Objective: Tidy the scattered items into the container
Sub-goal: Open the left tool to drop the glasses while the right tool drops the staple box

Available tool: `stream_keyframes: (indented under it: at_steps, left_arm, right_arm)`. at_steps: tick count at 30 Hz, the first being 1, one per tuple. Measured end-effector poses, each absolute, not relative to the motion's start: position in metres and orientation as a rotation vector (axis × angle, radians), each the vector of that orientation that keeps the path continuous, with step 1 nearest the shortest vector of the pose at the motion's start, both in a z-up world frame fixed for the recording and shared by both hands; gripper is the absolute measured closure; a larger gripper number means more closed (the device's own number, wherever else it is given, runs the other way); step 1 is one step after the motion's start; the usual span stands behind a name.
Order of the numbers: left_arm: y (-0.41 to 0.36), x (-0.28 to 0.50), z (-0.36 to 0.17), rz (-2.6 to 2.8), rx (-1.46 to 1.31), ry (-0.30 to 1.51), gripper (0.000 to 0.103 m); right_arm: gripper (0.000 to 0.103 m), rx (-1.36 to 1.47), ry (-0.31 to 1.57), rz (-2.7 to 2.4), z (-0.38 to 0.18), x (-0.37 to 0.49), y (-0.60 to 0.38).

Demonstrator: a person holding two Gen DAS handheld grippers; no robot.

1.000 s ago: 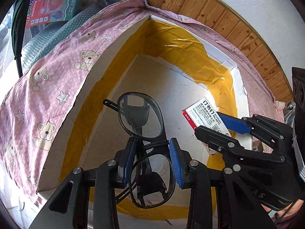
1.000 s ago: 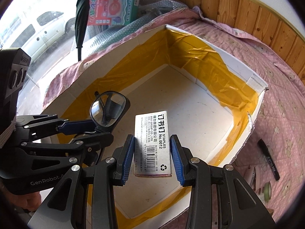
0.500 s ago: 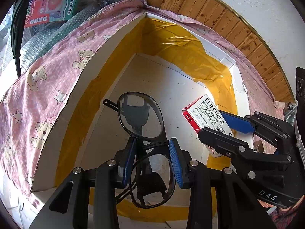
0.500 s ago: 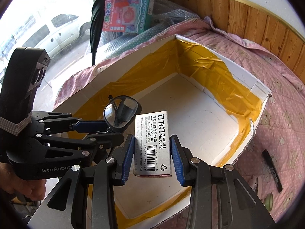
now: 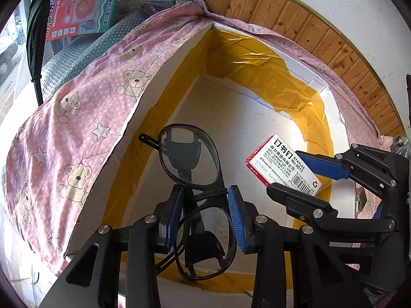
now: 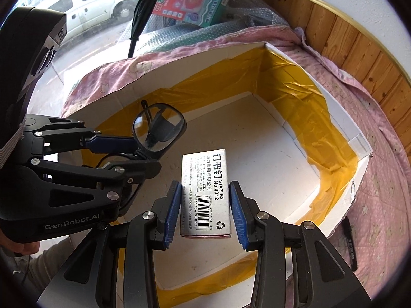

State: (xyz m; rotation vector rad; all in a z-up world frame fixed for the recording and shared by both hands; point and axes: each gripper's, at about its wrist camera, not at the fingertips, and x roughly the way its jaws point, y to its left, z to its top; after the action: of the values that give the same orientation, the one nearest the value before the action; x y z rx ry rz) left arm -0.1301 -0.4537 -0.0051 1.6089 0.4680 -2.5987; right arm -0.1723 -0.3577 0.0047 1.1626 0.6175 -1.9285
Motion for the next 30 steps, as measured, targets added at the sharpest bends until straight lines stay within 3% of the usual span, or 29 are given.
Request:
stream_keyframes:
  at_steps: [12,15,22,26,30]
  left_arm:
    - [-0.453,-0.130,-0.003,-2.601,1.610,0.462,0.064]
    - [-0.453,-0.129,-0.001,-2.602,1.603,0.449,0.052]
    - [-0.455,-0.126,0.010,-2.628,1.569,0.417,0.045]
    - [-0.454,-0.125,0.014,-2.637,1.560,0.410,0.041]
    - [-0.455,-0.121,0.021,-2.646,1.530,0.400,0.041]
  right_arm:
    - [0.061,1.196,0.616,-1.922,-0.004,-0.169,-0.354]
    - [0.061,1.199,0.604,-1.927,-0.003,-0.168,-0.352]
    - [0.060,1.196,0.530,-1.942,0.007,-0.165,-0.347]
    - [0.052,1.198,0.529,-1.966,0.008,-0.166,-0.347]
    - [0.051,1.196,0.483,-2.012,0.017,-0.167,-0.339]
